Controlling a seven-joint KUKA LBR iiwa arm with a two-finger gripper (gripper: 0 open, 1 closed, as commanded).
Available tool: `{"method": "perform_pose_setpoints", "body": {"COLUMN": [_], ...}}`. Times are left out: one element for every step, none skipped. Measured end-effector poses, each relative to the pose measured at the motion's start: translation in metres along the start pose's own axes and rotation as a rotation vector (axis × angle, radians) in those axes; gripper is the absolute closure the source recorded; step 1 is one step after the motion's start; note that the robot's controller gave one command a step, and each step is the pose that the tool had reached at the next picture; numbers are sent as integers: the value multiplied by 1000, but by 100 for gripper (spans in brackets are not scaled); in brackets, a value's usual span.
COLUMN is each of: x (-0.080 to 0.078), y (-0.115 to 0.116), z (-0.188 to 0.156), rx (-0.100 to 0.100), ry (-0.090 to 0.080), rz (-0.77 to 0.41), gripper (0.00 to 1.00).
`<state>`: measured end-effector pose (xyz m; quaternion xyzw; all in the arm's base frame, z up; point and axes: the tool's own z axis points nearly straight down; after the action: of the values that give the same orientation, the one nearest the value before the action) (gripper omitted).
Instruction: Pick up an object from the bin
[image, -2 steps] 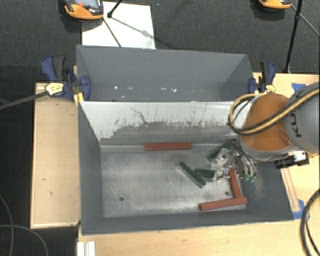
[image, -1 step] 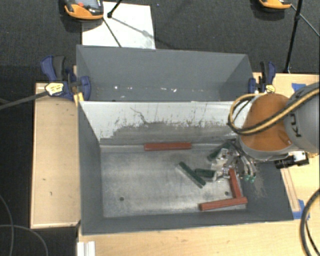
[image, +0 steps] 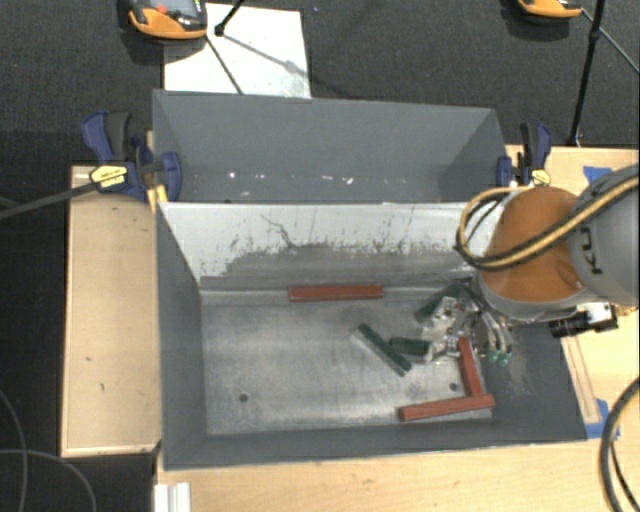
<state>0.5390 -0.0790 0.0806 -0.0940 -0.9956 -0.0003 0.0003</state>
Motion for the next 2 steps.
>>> {"method": "perform_pose_setpoints", "body": {"x": [0, 0], "y": [0, 0], "z": [0, 0], "rx": [0, 0], "ry": [0, 0], "rz": [2, 2], "gripper": [100, 100]}}
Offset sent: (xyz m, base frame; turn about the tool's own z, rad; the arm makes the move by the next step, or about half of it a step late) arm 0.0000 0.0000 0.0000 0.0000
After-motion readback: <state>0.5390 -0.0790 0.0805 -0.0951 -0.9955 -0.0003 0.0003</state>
